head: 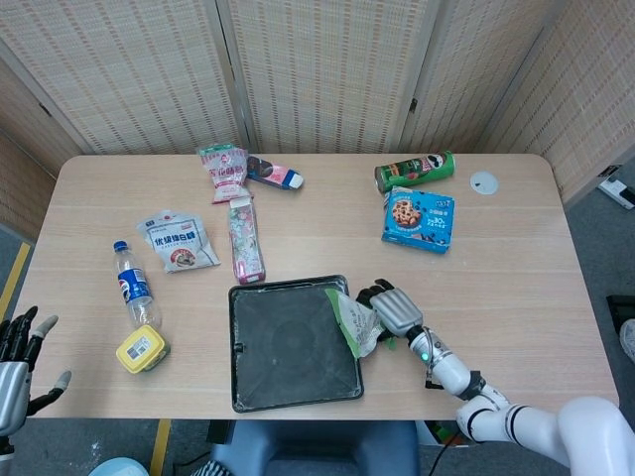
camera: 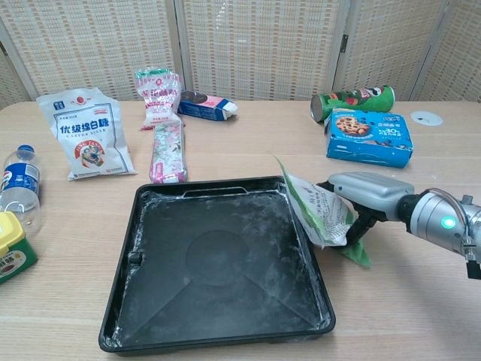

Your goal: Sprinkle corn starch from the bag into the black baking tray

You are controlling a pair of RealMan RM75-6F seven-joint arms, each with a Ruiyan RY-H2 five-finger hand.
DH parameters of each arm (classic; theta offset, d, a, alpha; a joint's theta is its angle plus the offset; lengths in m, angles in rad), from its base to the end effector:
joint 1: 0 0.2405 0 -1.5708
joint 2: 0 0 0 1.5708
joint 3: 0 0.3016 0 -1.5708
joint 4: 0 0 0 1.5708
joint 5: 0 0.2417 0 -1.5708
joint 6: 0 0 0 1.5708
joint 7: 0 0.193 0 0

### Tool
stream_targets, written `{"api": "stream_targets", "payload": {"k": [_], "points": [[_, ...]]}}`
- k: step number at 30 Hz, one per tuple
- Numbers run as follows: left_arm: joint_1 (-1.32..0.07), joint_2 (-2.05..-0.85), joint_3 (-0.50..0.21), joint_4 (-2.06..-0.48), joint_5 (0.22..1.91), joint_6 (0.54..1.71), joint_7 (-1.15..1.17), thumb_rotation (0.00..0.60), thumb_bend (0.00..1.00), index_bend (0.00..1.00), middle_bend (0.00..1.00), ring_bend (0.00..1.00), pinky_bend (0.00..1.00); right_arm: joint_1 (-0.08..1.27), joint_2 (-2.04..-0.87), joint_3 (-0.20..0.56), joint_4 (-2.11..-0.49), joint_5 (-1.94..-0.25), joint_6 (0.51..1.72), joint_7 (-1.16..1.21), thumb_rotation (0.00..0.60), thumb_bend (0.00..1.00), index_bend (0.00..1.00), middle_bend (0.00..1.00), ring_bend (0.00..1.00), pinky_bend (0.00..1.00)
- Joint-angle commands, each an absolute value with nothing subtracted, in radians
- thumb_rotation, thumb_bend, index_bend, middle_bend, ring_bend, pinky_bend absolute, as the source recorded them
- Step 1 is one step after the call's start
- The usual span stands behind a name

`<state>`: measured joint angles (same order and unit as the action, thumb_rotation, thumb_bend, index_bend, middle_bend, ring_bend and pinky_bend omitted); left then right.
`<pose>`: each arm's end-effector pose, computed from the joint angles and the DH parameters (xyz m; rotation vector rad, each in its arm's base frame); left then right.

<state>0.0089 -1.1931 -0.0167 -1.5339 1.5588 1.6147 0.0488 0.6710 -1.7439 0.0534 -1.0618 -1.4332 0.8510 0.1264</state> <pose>-0.3769 0.1933 0.1422 -1.3431 -0.8261 -0.8833 -0.2441 -0.3984 -0.1452 1.9989 -1.1314 0.8821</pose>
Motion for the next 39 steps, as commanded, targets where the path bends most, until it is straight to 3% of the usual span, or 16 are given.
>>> {"api": "stream_targets", "payload": {"k": [1, 12, 23, 31, 39], "points": [[0.01, -1.193, -0.017, -1.532, 1.557, 1.615, 0.047, 0.6, 0.32, 0.16, 0.0, 0.01, 0.0, 0.663, -1.758, 0.058, -1.038, -1.44, 0.888, 0.121, 0.6, 0.45, 0.48, 0.37, 0.29, 0.12], [0.01, -1.187, -0.021, -1.533, 1.558, 1.617, 0.046, 0.6, 0.32, 0.16, 0.0, 0.01, 0.0, 0.655, -1.679, 0.078, -1.118, -1.475, 0.979, 0.097, 0.6, 0.51, 0.55, 0.43, 0.41, 0.18], [0.013, -1.185, -0.017, -1.538, 1.574, 1.629, 0.039, 0.6, 0.32, 0.16, 0.0, 0.01, 0.0, 0.752, -1.535, 0.175, -1.401, -1.456, 0.968, -0.325, 0.6, 0.51, 0.55, 0.43, 0.44, 0.24], [0.021, -1.191, -0.013, -1.529, 1.579, 1.639, 0.029, 0.6, 0.32, 0.16, 0.0, 0.01, 0.0, 0.835, -1.572, 0.229, -1.456, -1.378, 0.952, -0.703, 0.6, 0.51, 0.55, 0.48, 0.49, 0.35], [0.026, -1.19, -0.012, -1.527, 1.58, 1.645, 0.025, 0.6, 0.32, 0.16, 0.0, 0.01, 0.0, 0.897, -1.656, 0.23, -1.422, -1.356, 0.982, -0.944, 0.6, 0.51, 0.56, 0.52, 0.58, 0.45]]}}
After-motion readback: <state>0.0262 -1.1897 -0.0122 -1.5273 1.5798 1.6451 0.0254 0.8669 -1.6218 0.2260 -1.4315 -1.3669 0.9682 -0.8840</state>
